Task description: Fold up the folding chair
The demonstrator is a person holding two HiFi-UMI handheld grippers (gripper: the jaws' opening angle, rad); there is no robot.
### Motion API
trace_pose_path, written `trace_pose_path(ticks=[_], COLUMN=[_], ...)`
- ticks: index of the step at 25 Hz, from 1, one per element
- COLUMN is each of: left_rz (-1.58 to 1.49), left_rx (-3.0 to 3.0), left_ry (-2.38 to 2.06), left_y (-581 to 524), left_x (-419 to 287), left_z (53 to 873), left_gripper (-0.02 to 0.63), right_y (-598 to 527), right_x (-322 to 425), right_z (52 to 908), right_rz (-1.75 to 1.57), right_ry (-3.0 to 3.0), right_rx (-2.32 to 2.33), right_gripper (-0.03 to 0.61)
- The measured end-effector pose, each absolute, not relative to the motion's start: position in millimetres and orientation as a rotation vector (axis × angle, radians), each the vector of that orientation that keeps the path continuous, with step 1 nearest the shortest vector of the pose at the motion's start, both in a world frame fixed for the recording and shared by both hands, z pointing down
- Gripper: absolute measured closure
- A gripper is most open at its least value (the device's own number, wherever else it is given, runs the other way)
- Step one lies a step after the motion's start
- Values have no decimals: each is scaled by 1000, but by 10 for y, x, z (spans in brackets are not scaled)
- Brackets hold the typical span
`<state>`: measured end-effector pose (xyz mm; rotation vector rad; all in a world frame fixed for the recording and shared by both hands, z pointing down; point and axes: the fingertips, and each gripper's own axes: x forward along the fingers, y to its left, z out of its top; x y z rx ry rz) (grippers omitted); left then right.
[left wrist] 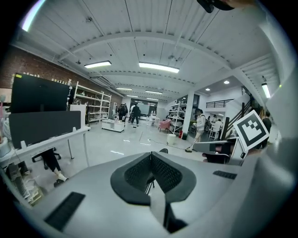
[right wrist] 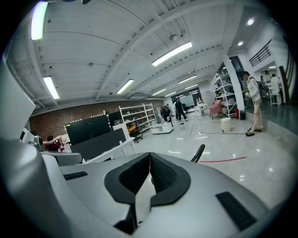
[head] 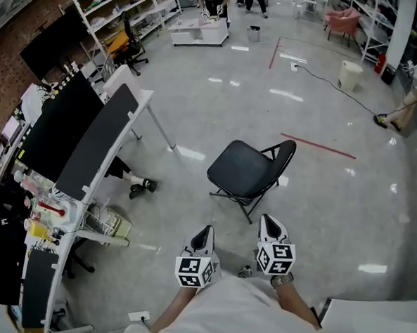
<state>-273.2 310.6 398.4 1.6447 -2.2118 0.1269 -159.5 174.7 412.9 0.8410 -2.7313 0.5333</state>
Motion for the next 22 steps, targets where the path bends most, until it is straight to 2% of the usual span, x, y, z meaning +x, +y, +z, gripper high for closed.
trace_pose_path(ticks=[11, 22], left_rz=[128, 134], left_rx=[1901, 2078], left_ry=[-1970, -1779], left_y=[2014, 1189], left_x=[-3242, -4429], left_z=[4226, 4166], left_gripper=[601, 601], right_y=[1055, 680], right_x=[-1676, -2690], right_z=[4385, 4273], right_rz=[550, 544], right_ry=[-2560, -2455], right_rx=[1203, 1412], right_gripper=[574, 574])
